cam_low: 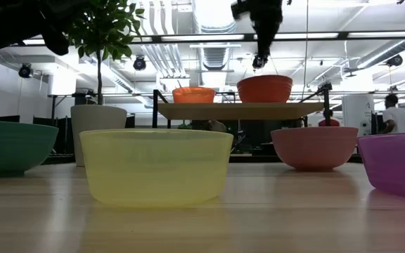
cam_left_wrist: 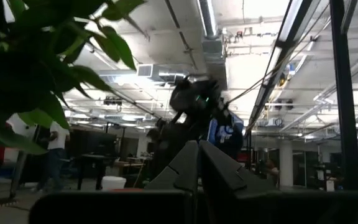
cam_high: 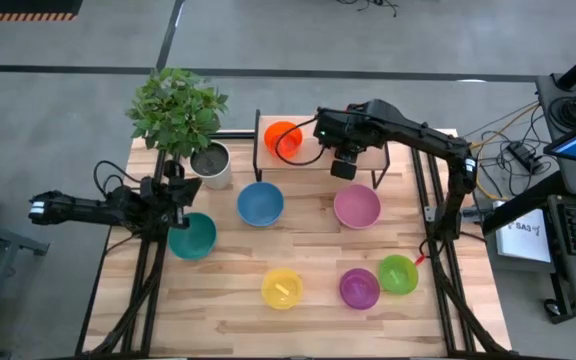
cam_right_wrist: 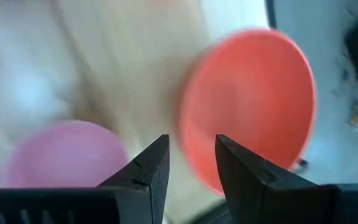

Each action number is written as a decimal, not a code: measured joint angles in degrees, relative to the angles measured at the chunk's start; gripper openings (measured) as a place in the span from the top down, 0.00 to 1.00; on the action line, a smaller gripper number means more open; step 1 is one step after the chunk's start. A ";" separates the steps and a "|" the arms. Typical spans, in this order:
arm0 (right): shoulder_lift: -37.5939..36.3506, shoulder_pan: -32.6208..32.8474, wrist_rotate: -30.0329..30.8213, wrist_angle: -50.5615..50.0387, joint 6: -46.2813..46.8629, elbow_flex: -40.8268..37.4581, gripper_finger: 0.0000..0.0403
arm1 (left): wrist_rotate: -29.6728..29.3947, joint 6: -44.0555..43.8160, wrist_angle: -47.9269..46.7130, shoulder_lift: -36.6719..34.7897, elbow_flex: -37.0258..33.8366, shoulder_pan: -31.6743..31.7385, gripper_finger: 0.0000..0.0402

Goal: Place and stack bowls onto a shelf
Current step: Put the orange bowl on the shelf, then stack the blue bowl into the orange bowl on the shelf

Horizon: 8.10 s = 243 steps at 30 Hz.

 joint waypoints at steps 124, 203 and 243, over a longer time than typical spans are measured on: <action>-47.93 50.55 -2.39 105.40 19.89 -95.45 0.82 | 4.56 19.72 -91.08 77.53 90.50 -4.25 1.00; -47.91 50.51 3.46 105.20 19.18 -95.73 0.82 | 18.23 34.51 -95.27 106.49 133.72 21.66 0.59; -47.91 3.54 -1.36 89.12 1.44 -71.21 0.98 | 24.04 4.45 -54.69 48.02 60.60 7.21 0.85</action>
